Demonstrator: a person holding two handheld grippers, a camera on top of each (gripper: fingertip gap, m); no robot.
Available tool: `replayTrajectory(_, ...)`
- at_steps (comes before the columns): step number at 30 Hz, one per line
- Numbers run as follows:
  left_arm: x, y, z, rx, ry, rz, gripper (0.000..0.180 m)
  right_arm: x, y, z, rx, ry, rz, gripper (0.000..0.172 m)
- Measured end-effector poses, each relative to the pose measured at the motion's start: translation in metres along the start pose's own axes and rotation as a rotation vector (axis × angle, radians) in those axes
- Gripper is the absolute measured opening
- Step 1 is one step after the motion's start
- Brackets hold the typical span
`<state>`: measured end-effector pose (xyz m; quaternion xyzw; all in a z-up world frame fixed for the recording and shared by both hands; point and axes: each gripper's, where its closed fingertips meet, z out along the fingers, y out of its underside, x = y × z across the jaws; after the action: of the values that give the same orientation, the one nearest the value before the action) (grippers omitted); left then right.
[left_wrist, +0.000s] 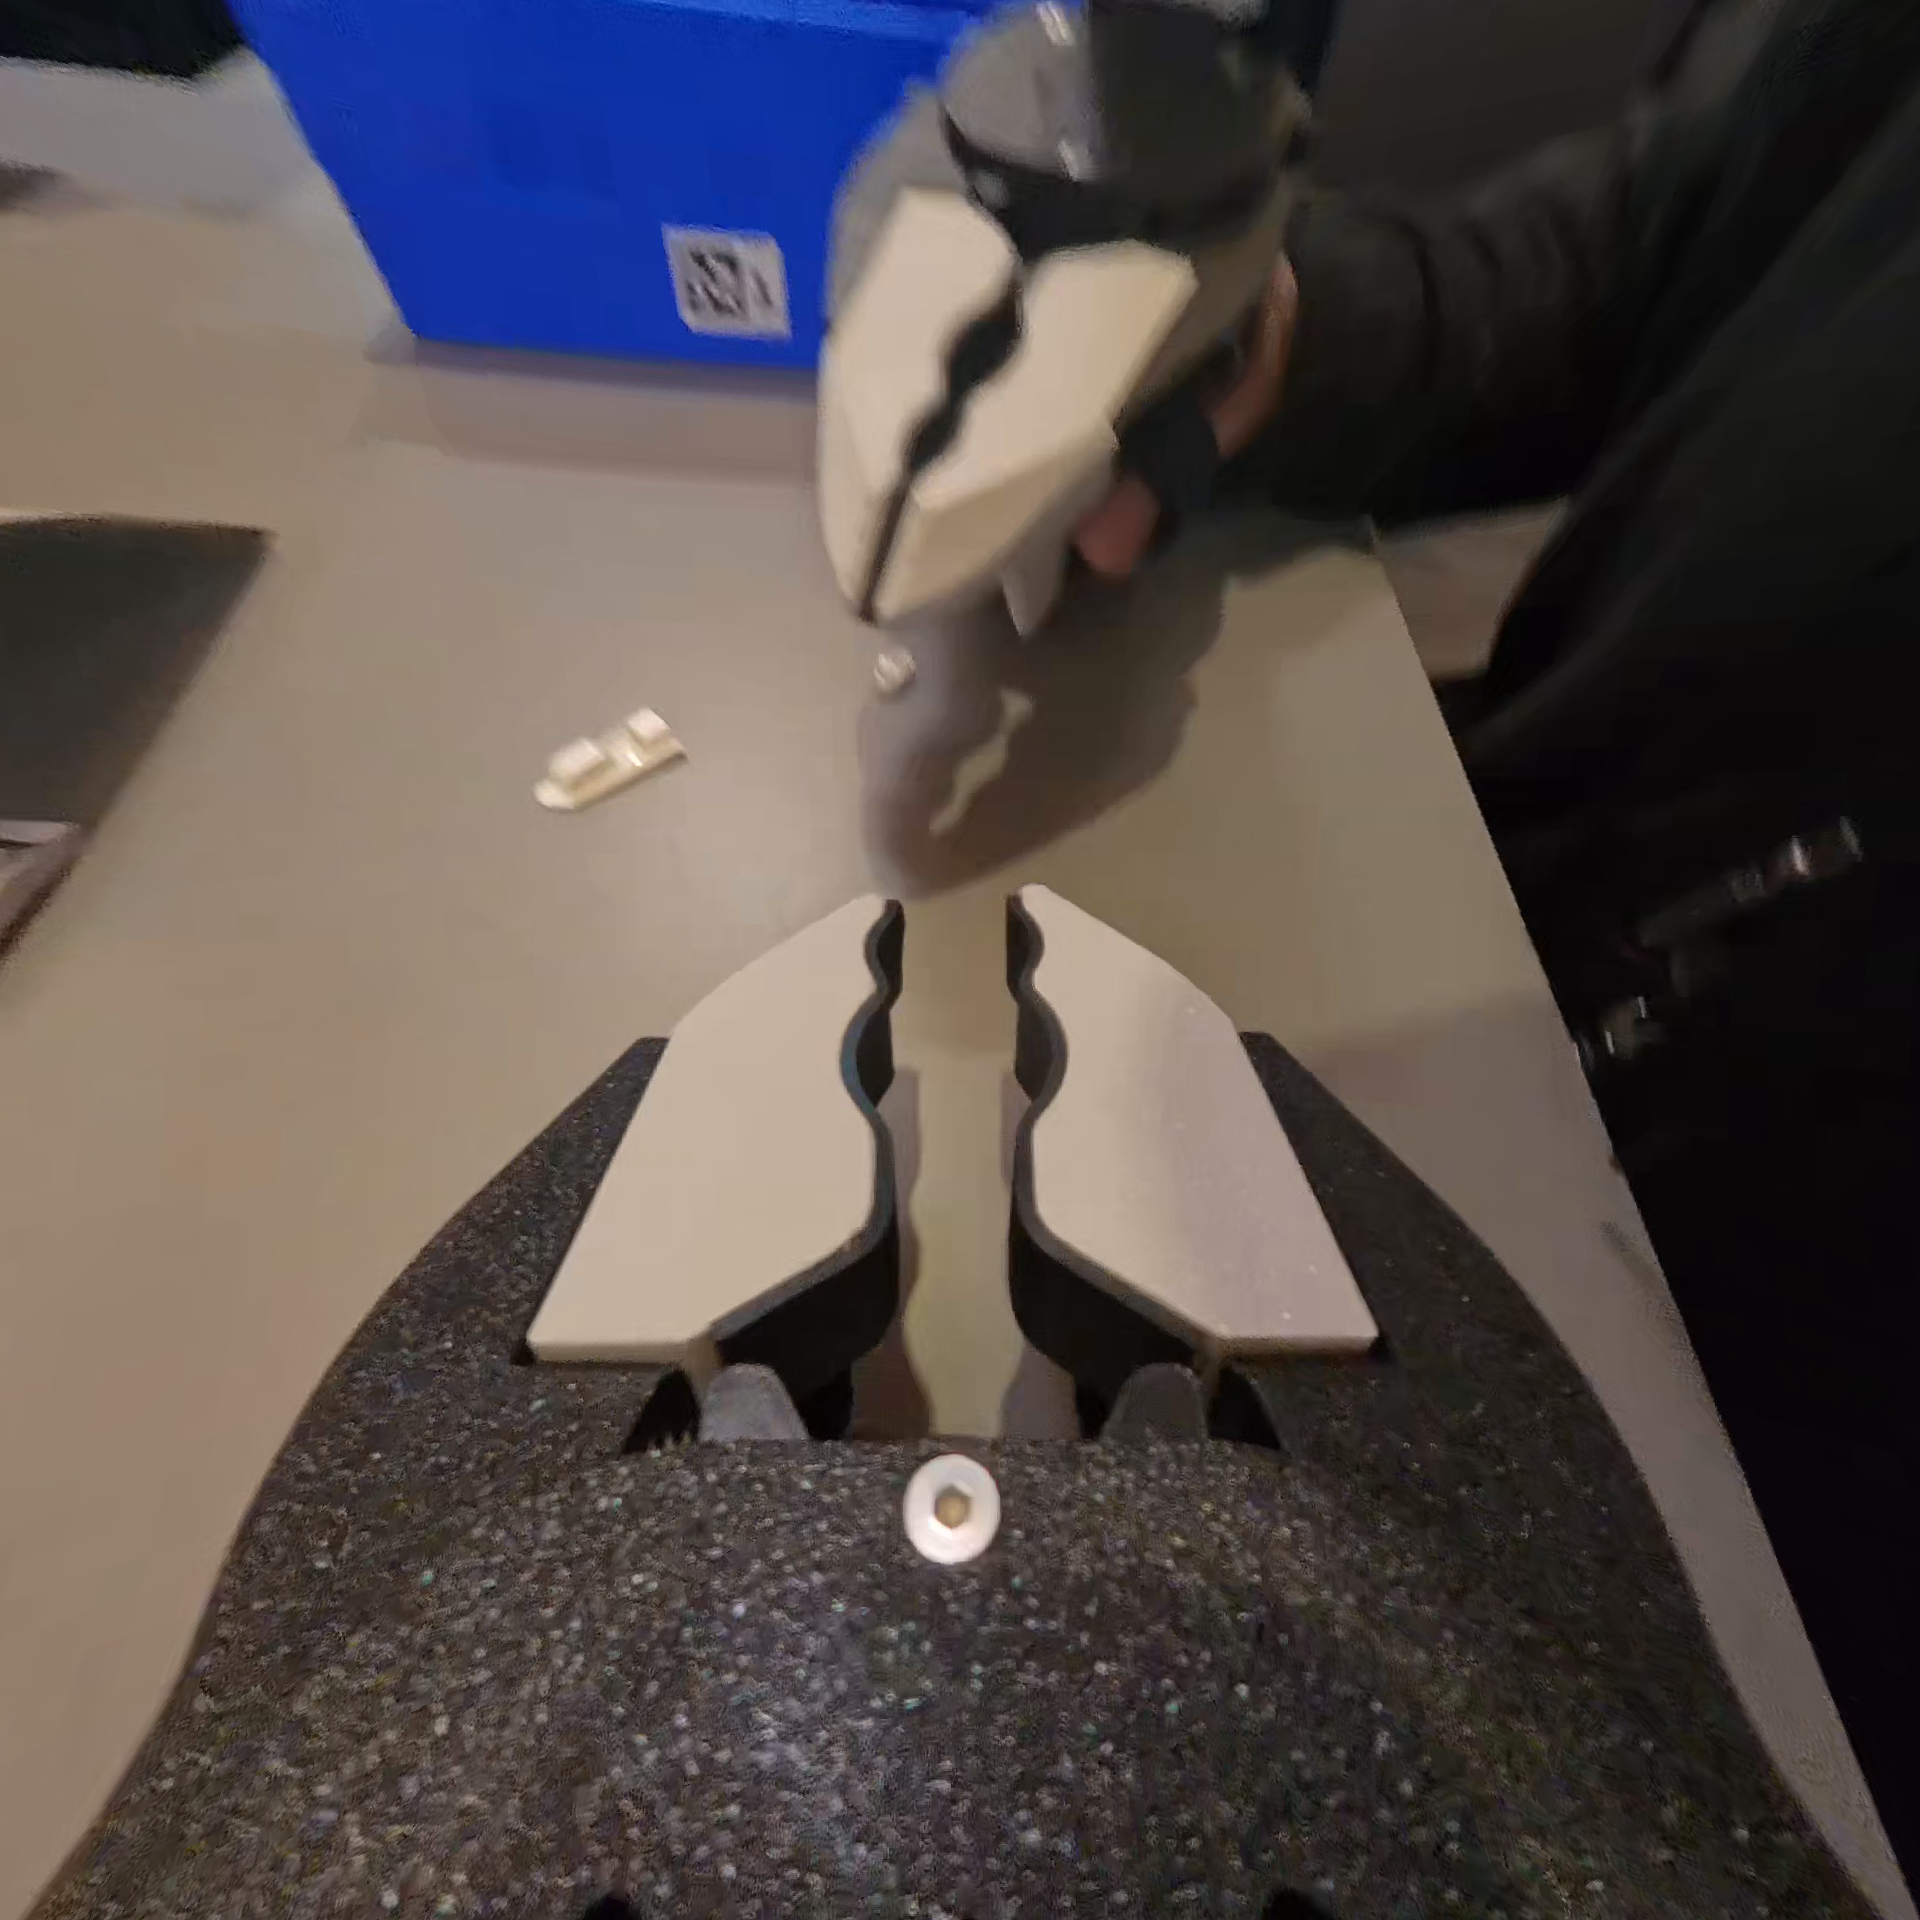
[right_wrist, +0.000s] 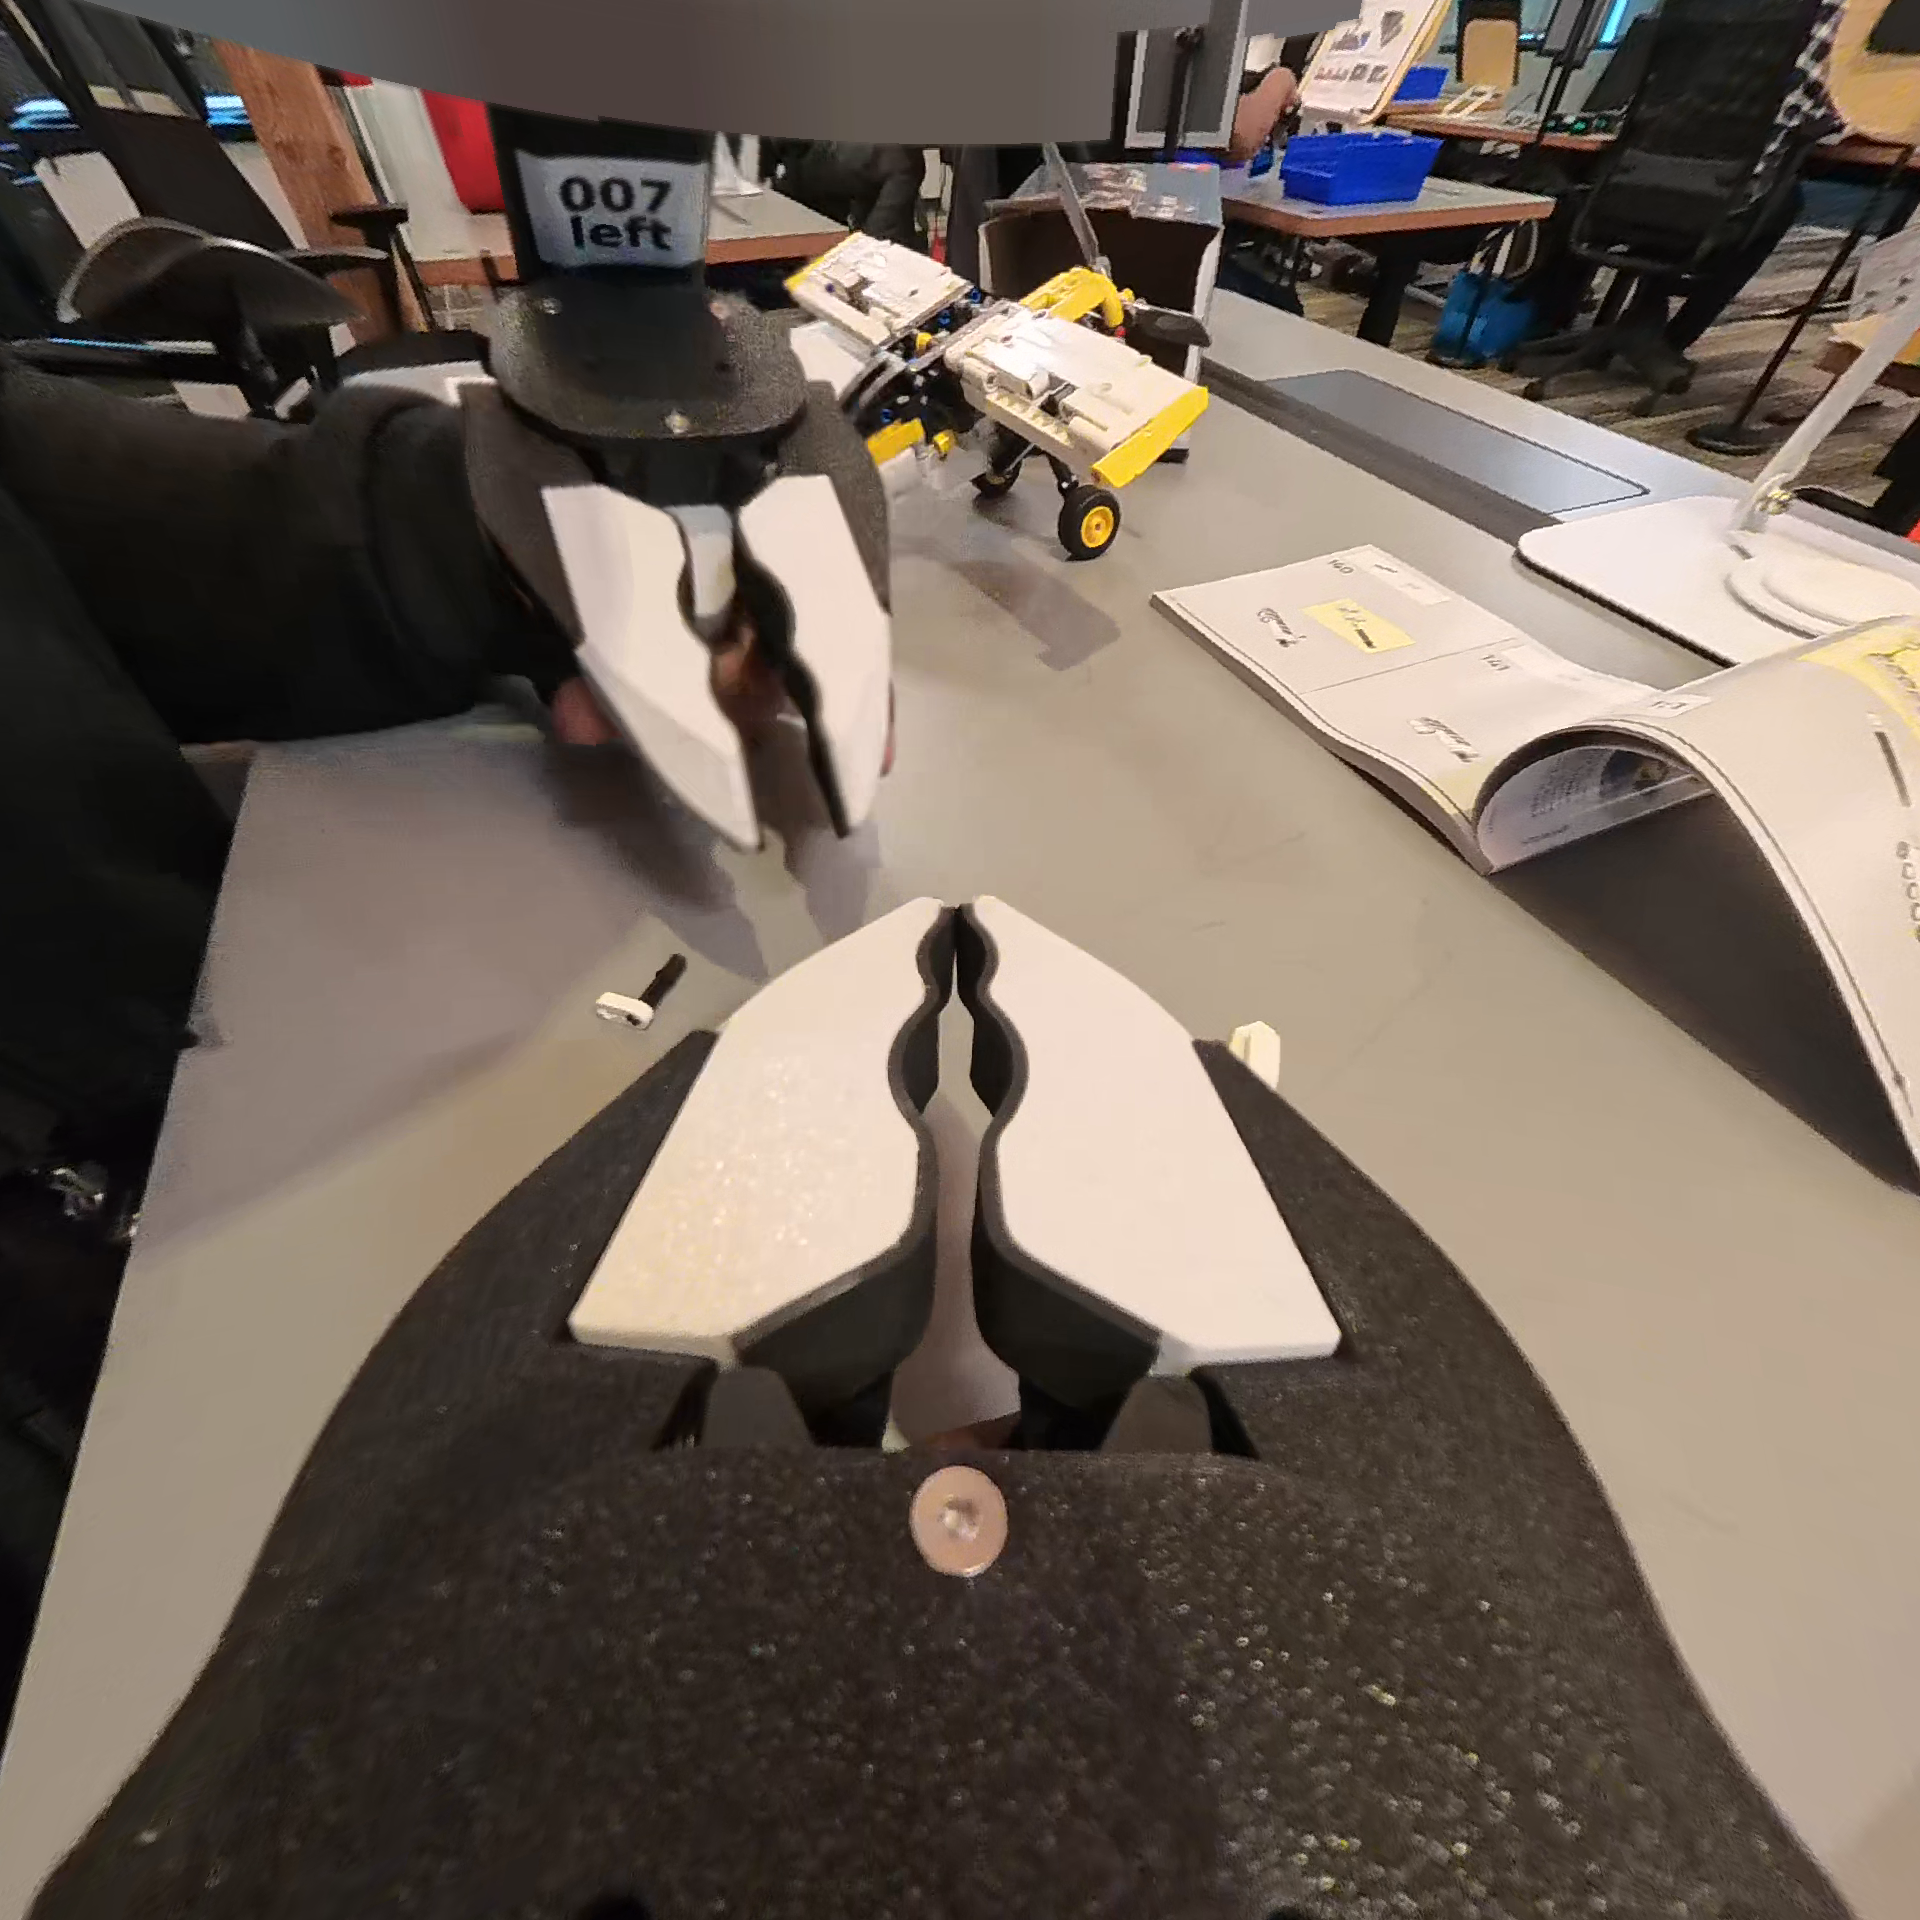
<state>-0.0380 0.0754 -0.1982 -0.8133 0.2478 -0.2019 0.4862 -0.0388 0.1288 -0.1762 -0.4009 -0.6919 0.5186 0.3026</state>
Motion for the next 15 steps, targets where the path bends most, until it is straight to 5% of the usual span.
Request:
replayTrajectory(10, 0.031, 0.044, 0.003, -0.283, 0.220, 0.239, 0.018, -0.021, 0.002, -0.003, -0.008, -0.075, -0.032, 0.000)
replayTrajectory(15, 0.032, 0.052, 0.012, -0.356, 0.200, 0.308, 0.006, -0.029, 0.007, -0.003, -0.044, -0.089, -0.044, 0.000)
